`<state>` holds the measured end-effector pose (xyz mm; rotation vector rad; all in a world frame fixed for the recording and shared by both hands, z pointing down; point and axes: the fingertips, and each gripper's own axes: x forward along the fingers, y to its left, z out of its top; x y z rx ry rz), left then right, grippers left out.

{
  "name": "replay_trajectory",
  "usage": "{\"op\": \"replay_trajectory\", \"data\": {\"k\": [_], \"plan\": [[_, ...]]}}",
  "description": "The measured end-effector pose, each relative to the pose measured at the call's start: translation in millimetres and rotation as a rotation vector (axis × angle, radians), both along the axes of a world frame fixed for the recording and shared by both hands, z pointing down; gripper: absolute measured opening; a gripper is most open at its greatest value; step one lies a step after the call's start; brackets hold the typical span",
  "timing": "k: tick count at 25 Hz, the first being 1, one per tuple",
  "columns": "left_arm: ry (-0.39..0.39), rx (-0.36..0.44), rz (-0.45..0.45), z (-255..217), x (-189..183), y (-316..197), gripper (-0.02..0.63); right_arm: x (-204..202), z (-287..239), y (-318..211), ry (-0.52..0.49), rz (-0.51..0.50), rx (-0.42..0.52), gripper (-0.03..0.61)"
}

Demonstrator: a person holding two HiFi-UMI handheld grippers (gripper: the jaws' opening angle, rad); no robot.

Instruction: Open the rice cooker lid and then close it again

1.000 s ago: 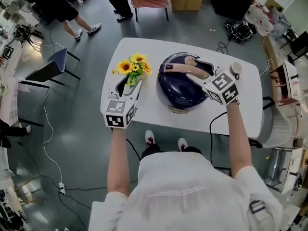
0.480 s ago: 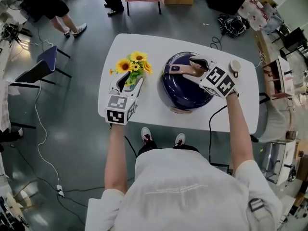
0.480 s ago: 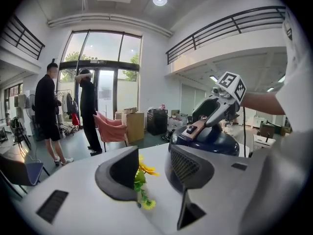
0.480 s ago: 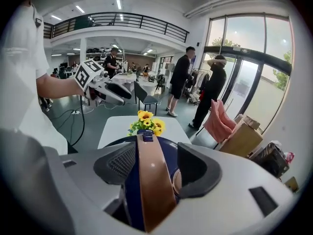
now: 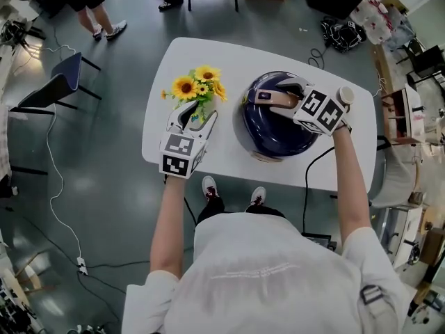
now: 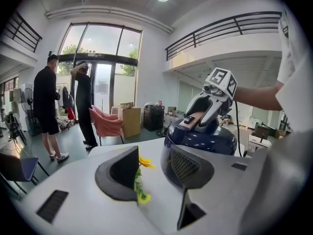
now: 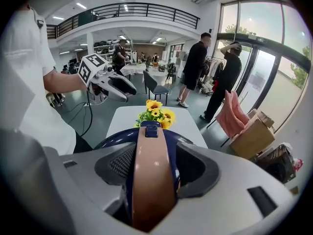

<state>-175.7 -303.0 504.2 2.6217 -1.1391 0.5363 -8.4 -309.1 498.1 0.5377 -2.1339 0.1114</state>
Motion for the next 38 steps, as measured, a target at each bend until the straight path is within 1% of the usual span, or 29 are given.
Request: {"op": "replay_trajectory", "data": {"k": [5,7,10,13,24,31,38], "plan": [[0.007,-0.01,-0.002,3.9,-0.9,2.7,0.221,-1.8,9.7,4.0,0.041,-0.03,-0.028,0.25],[0.008,-0.014,-0.008,5.3,-3.1,2.7,0.221,-2.1,10.5,3.6,0.044,-0.031,-0.045,0.242],[0.011,-0.019,-0.017,7.5,-5.3,3.5,0.218,-2.7,12.1,5.3,0.051,-0.045,-0.071,0.21],[0.015,-0.022,-0.024,8.9,-5.4,5.1,0.218,-2.2,13.1,6.1,0.05,-0.052,-0.086,0.206],[0.009,-0.015,-0.038,5.2,-6.0,8.3,0.218,-1.1,12.0,4.7,0.049,-0.046,-0.065,0.206],[0.004,0.006,-0.065,-4.3,-7.5,7.4,0.218,5.4,-2.0,1.0,-0.004,-0.025,-0.046,0.206],[-0.01,0.044,-0.085,-24.0,0.3,4.0,0.218,15.3,-25.3,1.3,-0.091,-0.023,-0.016,0.206]]}}
